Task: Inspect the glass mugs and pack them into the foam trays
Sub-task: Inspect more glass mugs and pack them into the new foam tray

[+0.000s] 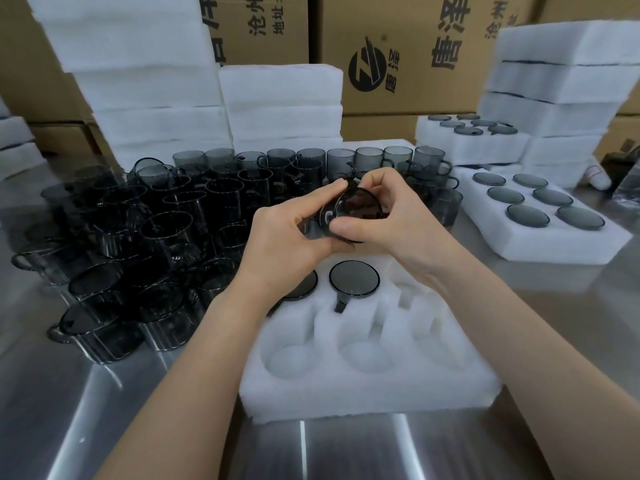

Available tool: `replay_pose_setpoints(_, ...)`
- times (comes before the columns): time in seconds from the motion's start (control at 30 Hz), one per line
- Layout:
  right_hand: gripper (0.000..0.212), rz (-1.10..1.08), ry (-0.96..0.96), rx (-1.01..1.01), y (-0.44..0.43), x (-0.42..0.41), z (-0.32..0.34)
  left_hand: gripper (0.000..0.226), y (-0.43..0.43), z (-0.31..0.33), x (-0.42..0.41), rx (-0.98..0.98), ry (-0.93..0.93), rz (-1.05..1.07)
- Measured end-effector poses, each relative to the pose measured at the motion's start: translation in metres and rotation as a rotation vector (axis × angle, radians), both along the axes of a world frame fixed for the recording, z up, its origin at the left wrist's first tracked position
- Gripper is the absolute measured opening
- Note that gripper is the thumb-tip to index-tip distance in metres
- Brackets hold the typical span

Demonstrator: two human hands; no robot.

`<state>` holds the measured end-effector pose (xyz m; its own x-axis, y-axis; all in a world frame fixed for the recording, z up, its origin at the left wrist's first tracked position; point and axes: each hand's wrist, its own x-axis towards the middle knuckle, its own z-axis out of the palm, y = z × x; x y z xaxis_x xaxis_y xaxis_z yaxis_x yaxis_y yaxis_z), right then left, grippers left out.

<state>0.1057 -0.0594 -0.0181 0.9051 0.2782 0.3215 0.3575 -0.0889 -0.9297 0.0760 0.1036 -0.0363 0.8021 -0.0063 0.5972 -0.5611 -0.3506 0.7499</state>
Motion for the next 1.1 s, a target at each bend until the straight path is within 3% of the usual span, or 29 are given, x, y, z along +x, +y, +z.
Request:
replay_pose_setpoints(0.13,0.049,0.043,0.002,-0.034,-0.006,-0.001,0.002,0.07,0.004,0.0,0.002,-0.106,0.07,-0.062)
replay_pose_setpoints(0.4,0.035,0.303,0.163,0.267,-0.019,0.004,0.004,0.068,0.008,0.001,0.006,-0.232,0.076,-0.162)
replay_pose_setpoints(0.63,0.018,0.169,0.197,0.36,-0.013,0.005,0.003,0.07,0.007,0.001,0.006,-0.122,0.041,-0.164)
replay_pose_setpoints(0.8,0.019,0.091,0.11,0.325,-0.01,0.003,0.002,0.071,0.003,0.001,0.004,0.037,-0.054,-0.079)
replay_pose_setpoints(0.93,0.01,0.138,0.087,0.321,-0.011,0.002,0.004,0.074,0.005,0.002,0.005,-0.037,-0.053,-0.095)
replay_pose_setpoints(1.1,0.021,0.047,-0.036,-0.009,-0.013,0.002,0.006,0.072,0.006,0.001,0.003,-0.011,-0.032,-0.094)
